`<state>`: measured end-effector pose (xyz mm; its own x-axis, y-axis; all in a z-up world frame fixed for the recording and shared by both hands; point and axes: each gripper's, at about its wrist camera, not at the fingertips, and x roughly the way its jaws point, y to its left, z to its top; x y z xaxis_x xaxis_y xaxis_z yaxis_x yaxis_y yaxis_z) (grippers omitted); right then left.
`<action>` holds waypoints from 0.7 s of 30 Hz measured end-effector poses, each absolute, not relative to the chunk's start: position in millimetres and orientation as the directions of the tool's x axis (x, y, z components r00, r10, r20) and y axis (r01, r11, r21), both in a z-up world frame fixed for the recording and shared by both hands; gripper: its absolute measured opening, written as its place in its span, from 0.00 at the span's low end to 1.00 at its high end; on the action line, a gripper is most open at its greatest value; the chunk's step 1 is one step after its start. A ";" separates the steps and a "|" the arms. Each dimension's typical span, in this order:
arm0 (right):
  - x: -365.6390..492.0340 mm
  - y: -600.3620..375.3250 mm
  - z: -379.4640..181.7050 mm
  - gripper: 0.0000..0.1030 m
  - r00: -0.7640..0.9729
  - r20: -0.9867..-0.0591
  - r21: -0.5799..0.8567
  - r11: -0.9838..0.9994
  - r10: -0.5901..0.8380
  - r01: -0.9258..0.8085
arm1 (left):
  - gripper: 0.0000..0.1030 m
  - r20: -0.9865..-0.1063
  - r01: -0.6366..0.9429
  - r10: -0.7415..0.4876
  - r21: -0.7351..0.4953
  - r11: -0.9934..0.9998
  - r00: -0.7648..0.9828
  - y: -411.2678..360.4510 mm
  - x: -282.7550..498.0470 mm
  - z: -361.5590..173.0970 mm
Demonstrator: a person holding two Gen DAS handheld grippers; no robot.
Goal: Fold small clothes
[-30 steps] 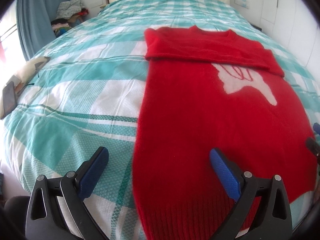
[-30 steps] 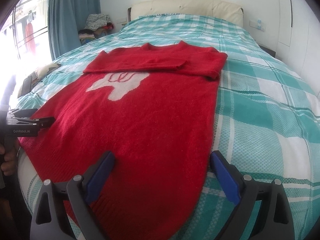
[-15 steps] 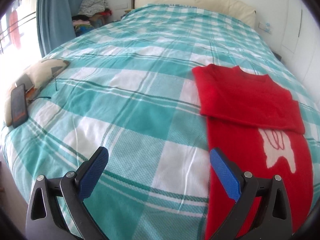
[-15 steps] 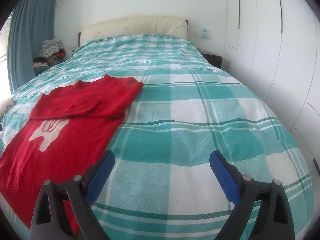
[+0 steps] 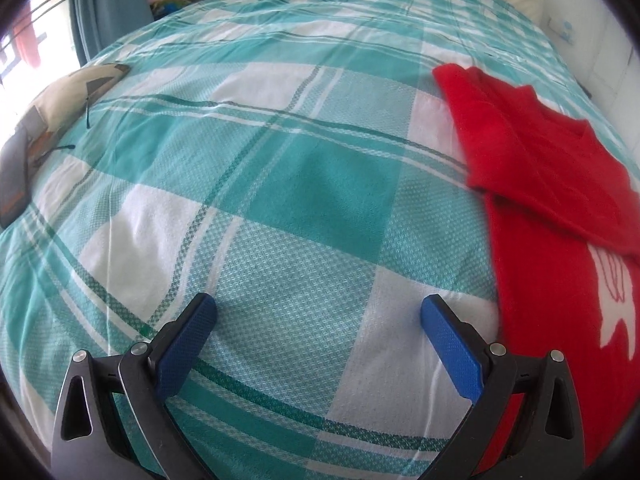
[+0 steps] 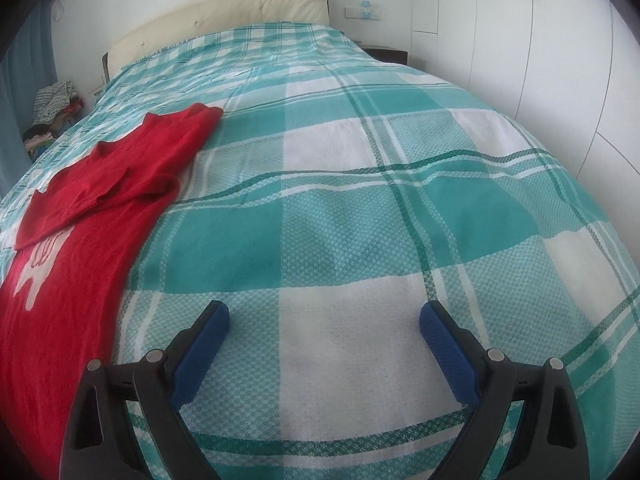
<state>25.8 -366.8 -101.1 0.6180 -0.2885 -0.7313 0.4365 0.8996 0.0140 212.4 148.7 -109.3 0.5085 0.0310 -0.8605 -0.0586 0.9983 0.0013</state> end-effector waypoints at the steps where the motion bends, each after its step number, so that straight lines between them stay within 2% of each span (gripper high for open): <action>1: 26.9 -366.1 -102.1 0.94 0.615 -0.732 0.007 0.899 -0.293 0.437 | 1.00 -0.861 -0.064 0.036 0.004 0.998 0.507 148.5 214.5 -110.4; 12: 32.3 -364.5 -107.0 0.99 0.598 -0.744 -0.014 0.902 -0.297 0.432 | 1.00 -0.856 -0.093 0.079 0.036 0.995 0.511 141.7 223.4 -115.8; 21: 35.5 -362.7 -108.6 0.99 0.588 -0.745 -0.039 0.901 -0.314 0.433 | 1.00 -0.850 -0.098 0.102 0.059 0.993 0.517 137.3 226.0 -118.1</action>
<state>35.5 -362.7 -108.6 0.5878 -0.3143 -0.7454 0.4326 0.9008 -0.0387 226.0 137.3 -118.1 0.5168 0.1016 -0.8500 -0.0980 0.9934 0.0591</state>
